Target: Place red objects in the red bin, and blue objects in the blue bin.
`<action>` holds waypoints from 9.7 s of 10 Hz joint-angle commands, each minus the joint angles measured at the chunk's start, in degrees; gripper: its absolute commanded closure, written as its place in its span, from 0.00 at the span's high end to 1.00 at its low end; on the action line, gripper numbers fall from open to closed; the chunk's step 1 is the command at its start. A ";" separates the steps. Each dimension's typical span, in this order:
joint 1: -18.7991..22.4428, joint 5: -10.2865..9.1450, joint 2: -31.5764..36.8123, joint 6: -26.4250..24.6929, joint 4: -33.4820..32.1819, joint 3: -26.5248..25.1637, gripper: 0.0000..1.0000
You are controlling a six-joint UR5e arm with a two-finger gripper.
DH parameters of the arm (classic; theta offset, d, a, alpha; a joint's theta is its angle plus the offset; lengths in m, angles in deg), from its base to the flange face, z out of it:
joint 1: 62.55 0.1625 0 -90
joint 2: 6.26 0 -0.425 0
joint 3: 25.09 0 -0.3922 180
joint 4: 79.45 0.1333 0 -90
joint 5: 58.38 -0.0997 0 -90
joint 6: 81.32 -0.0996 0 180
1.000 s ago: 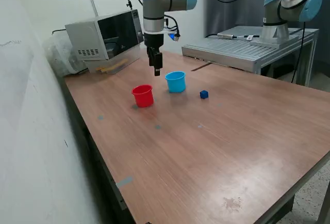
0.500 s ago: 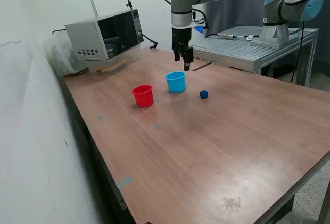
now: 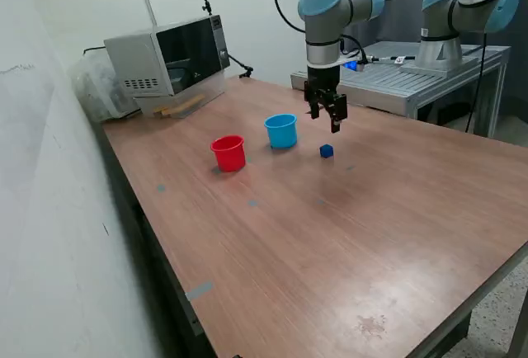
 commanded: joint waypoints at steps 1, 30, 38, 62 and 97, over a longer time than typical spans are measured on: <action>3.95 -2.11 -2.77 -0.14 -1.71 -0.96 1.00; -2.99 -2.03 -8.05 4.25 -3.03 2.20 1.00; -2.46 -1.94 -7.34 4.16 -2.85 0.10 1.00; -3.24 -1.32 3.99 4.34 3.30 5.36 0.00; 0.53 -1.68 40.73 8.65 68.52 0.97 1.00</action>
